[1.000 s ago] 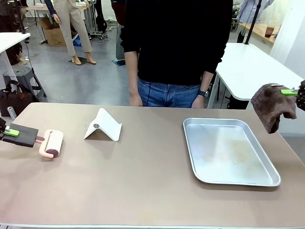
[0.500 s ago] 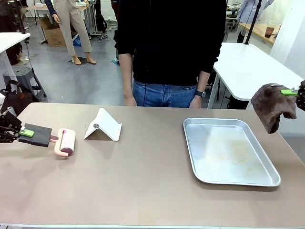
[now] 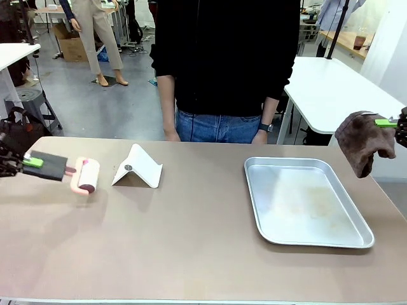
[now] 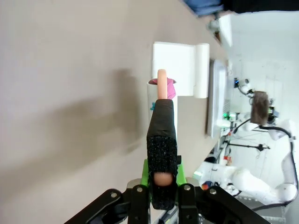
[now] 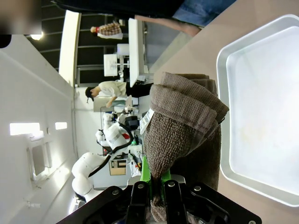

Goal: Clean the surface of the table.
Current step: Clean the area not pointed to by the person.

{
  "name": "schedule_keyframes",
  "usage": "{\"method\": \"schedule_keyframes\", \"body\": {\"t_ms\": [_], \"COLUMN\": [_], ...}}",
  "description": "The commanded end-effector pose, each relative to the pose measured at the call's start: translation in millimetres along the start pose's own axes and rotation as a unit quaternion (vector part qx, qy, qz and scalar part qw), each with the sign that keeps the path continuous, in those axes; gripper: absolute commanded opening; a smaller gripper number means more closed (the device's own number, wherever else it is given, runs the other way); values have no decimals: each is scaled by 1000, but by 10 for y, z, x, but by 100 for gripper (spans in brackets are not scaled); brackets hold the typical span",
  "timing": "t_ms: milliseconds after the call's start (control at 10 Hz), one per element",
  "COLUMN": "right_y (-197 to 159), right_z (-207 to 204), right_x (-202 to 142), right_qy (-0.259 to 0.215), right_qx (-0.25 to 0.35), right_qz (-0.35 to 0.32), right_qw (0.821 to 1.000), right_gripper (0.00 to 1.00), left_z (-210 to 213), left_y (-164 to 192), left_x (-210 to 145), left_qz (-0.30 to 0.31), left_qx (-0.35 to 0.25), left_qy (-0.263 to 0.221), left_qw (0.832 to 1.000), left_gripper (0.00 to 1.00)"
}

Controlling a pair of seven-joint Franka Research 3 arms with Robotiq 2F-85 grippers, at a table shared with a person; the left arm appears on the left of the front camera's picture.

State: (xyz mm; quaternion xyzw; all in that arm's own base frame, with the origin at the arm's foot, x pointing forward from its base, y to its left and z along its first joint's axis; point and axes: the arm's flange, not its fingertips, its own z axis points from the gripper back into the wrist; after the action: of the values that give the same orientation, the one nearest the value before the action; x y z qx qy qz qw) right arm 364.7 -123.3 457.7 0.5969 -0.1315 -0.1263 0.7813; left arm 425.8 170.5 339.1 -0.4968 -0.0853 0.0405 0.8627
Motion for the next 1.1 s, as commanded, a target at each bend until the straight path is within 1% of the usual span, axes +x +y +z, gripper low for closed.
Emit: {"method": "schedule_keyframes", "body": {"t_ms": [0, 200, 400, 500, 700, 900, 1000], "right_y": [40, 40, 40, 40, 40, 40, 40], "right_z": [9, 9, 9, 9, 9, 9, 9], "right_x": [-13, -13, -13, -13, -13, -13, -13], "right_qy": [-1, -1, -1, -1, -1, -1, -1], "right_qx": [2, 2, 2, 2, 2, 2, 2], "right_qz": [1, 1, 1, 1, 1, 1, 1], "right_qw": [1000, 1000, 1000, 1000, 1000, 1000, 1000], "right_gripper": [9, 9, 9, 9, 9, 9, 9], "left_z": [384, 736, 1053, 1227, 1576, 1820, 1904], "left_y": [-224, -368, -343, -301, -176, -68, -30], "left_x": [-30, -126, -192, -197, -180, -128, -108], "left_qz": [-29, -43, -33, -20, 5, 11, 15], "left_qx": [-49, -62, -66, -77, -148, -217, -255], "left_qy": [-42, -56, -40, -46, -50, -73, -73], "left_qw": [997, 996, 997, 996, 988, 973, 964], "left_gripper": [22, 22, 22, 22, 22, 22, 22]}}
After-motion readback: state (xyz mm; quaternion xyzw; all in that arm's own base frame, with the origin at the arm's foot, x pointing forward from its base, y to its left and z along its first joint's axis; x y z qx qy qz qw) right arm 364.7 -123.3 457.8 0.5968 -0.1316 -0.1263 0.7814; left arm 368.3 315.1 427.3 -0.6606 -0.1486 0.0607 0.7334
